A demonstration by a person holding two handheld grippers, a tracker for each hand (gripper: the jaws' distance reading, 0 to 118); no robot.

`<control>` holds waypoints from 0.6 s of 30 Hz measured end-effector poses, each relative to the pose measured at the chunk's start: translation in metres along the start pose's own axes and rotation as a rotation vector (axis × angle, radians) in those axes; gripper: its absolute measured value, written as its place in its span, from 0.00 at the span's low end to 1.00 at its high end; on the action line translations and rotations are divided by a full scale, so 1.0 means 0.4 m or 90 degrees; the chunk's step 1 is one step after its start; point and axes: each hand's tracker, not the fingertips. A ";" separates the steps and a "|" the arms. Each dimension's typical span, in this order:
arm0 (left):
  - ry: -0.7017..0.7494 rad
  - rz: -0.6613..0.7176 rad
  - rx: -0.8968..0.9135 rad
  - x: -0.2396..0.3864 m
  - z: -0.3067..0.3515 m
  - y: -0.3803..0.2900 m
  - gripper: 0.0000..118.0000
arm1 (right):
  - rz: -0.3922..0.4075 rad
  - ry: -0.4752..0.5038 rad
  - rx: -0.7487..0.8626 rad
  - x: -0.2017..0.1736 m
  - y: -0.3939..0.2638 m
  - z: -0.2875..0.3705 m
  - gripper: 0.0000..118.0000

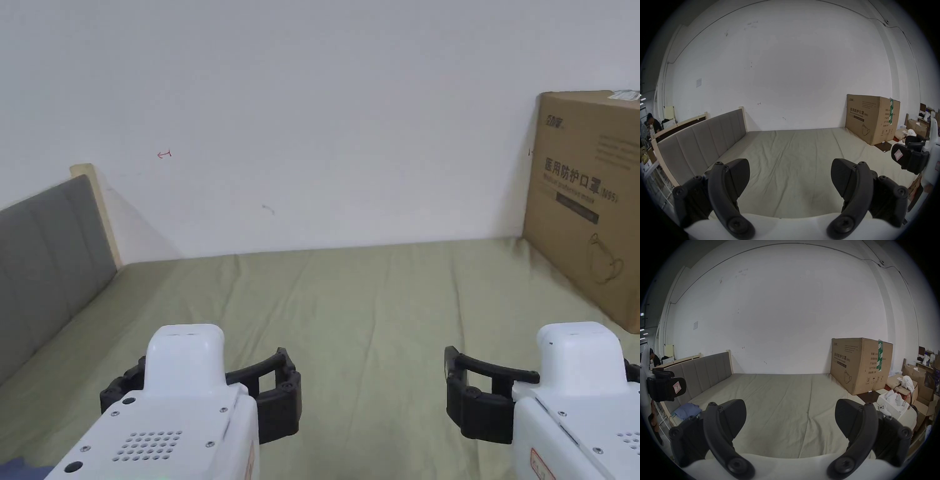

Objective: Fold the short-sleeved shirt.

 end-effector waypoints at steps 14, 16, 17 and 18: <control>-0.006 0.020 -0.003 -0.005 0.004 0.023 0.89 | -0.002 -0.005 -0.005 0.004 -0.004 0.003 0.94; 0.003 0.017 -0.003 -0.006 0.001 0.022 0.89 | 0.005 -0.006 -0.004 0.001 -0.004 0.004 0.94; 0.001 0.018 -0.003 -0.006 0.001 0.021 0.89 | 0.005 -0.006 -0.003 0.001 -0.004 0.004 0.94; 0.002 0.019 -0.005 -0.006 0.002 0.021 0.89 | 0.004 -0.004 -0.004 0.001 -0.003 0.004 0.94</control>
